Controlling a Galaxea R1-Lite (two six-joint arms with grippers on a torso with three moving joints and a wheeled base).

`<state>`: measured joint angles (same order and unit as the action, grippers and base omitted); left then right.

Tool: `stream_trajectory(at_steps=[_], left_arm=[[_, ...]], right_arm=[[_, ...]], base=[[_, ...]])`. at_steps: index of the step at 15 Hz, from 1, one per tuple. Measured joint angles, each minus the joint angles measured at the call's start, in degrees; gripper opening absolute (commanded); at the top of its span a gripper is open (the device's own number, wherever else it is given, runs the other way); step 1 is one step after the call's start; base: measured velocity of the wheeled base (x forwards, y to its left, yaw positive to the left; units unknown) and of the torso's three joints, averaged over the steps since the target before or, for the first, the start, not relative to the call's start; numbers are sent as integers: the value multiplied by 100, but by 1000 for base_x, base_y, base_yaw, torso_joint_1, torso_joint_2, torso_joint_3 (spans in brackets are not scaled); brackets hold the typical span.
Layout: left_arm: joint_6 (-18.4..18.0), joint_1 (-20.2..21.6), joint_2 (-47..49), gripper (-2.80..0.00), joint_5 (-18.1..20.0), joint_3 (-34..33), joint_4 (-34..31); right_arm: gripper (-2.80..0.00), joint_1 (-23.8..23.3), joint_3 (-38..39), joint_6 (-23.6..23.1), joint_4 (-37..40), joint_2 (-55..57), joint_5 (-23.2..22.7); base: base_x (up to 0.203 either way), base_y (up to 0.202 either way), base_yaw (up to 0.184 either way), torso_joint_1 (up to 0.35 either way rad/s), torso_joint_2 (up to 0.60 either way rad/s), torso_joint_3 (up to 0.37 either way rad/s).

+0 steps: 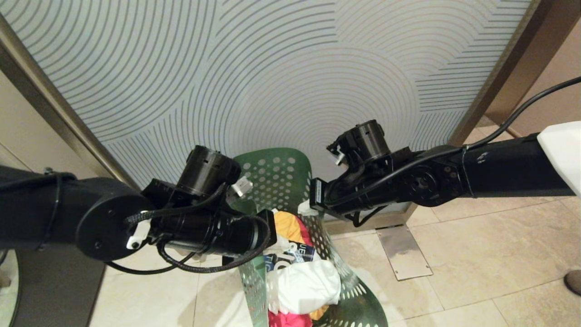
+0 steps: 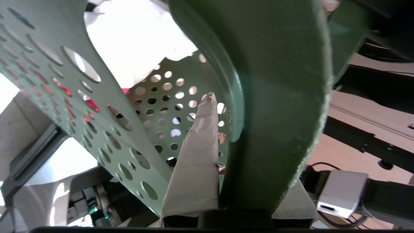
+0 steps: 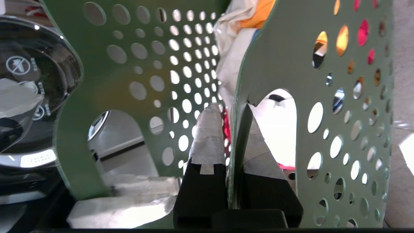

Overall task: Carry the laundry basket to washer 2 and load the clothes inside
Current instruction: Pick up the clothes basket and put it beside the washing machine

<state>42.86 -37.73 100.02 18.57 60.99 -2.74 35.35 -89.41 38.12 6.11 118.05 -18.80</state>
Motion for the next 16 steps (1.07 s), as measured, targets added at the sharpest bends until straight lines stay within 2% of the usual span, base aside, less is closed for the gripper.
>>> stream_trajectory(at_steps=[16], left_arm=[[112, -183, -124, -280, 5, 9, -20]], right_arm=[[-280, 74, 85, -243, 205, -68, 20]], base=[[0, 0, 0, 1, 1, 202]])
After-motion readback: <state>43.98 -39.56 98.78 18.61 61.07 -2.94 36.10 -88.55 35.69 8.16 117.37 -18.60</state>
